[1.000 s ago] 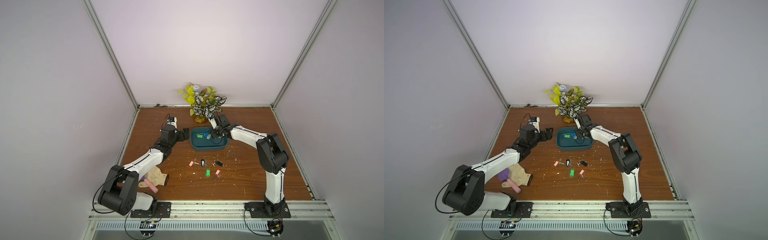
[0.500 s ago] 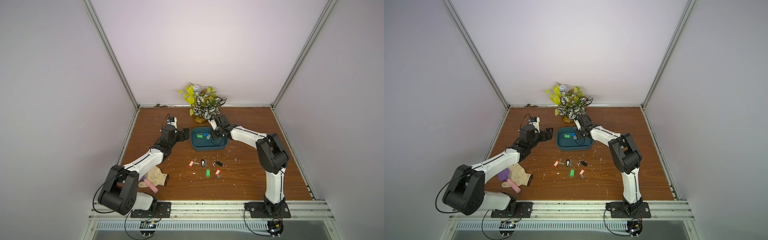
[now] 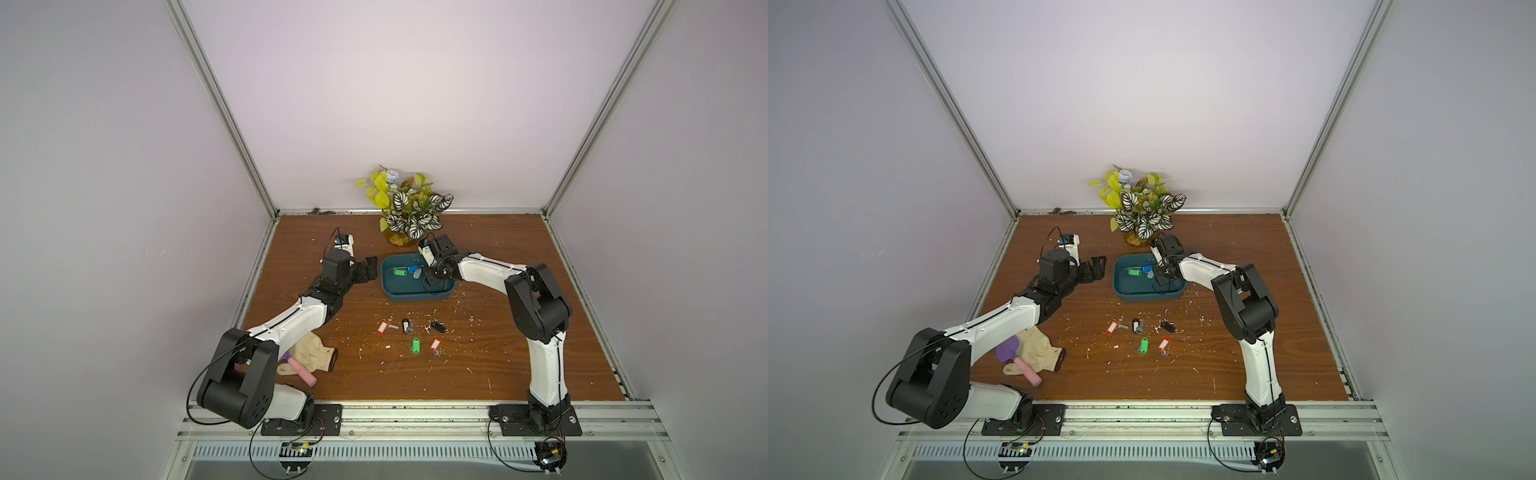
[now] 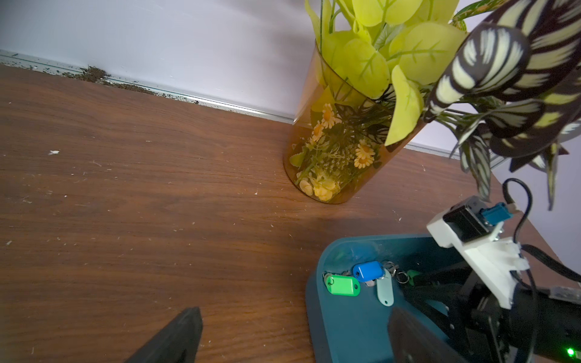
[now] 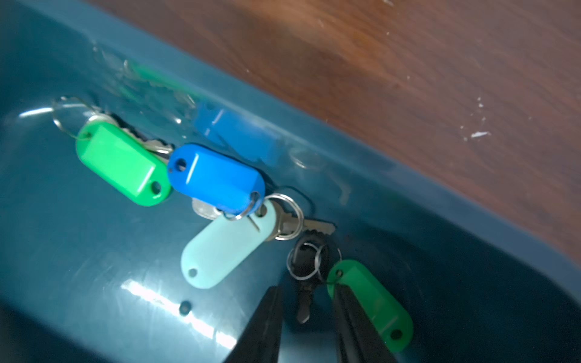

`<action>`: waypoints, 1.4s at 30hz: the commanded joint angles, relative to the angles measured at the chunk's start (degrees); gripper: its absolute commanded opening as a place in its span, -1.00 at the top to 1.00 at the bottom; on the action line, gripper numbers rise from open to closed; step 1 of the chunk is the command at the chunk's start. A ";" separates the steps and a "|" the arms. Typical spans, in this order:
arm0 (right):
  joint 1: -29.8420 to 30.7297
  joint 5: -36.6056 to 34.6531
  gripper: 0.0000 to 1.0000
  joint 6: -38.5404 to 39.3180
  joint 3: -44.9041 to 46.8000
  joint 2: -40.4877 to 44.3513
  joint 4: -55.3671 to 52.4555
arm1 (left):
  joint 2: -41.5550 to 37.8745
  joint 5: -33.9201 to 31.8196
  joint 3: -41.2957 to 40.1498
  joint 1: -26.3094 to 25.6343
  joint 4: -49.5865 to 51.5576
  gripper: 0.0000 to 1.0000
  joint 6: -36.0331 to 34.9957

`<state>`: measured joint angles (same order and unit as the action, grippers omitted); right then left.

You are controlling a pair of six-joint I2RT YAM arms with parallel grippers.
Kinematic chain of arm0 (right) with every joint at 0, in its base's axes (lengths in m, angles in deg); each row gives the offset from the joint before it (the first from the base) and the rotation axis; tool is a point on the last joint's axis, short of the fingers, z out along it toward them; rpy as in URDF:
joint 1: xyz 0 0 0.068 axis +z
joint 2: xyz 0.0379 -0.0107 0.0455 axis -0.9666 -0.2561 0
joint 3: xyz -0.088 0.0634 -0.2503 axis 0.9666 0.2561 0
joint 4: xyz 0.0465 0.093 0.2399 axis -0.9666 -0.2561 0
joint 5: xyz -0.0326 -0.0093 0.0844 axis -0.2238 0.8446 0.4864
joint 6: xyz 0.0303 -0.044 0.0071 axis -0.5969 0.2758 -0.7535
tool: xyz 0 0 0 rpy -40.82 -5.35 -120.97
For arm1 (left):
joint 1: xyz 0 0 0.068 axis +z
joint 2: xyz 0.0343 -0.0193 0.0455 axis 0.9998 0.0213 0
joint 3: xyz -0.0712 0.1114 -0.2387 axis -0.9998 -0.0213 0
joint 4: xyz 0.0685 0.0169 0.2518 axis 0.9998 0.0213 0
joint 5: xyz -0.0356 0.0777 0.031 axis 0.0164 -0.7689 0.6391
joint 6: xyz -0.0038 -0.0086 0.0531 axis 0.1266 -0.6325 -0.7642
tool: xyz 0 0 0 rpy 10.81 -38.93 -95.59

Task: Take the keys out of the storage box
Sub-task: Pick up the key from the storage box.

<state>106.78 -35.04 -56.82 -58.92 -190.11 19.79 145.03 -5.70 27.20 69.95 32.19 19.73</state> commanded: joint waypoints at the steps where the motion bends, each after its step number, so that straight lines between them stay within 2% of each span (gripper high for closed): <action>1: -0.50 -0.83 0.30 0.87 -0.86 -0.35 -0.24 | 0.52 -0.07 1.32 0.88 0.01 -0.92 -0.70; 11: -0.77 0.08 0.31 1.07 -4.41 -4.01 -0.06 | 0.79 -0.08 1.33 1.12 0.03 -0.92 -0.71; 18: -0.77 -0.02 0.81 1.14 -4.67 -3.24 -0.15 | 1.05 -0.04 1.42 1.42 0.11 -0.92 -0.71; 23: -0.82 0.01 1.00 1.31 -3.95 -0.58 -0.15 | 1.14 0.32 1.47 1.51 0.02 -0.92 -0.63; 36: -0.85 2.81 1.00 1.48 0.01 9.73 1.72 | 0.46 2.04 1.42 1.51 -0.06 -0.92 -0.36; 42: -0.94 8.50 1.00 1.78 4.23 16.14 3.69 | -0.17 5.06 1.08 1.51 -0.99 -0.92 -1.06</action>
<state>106.14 -30.71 -55.62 -56.48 -178.38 21.63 145.82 -3.12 27.20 70.80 32.15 19.71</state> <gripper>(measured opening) 0.056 0.961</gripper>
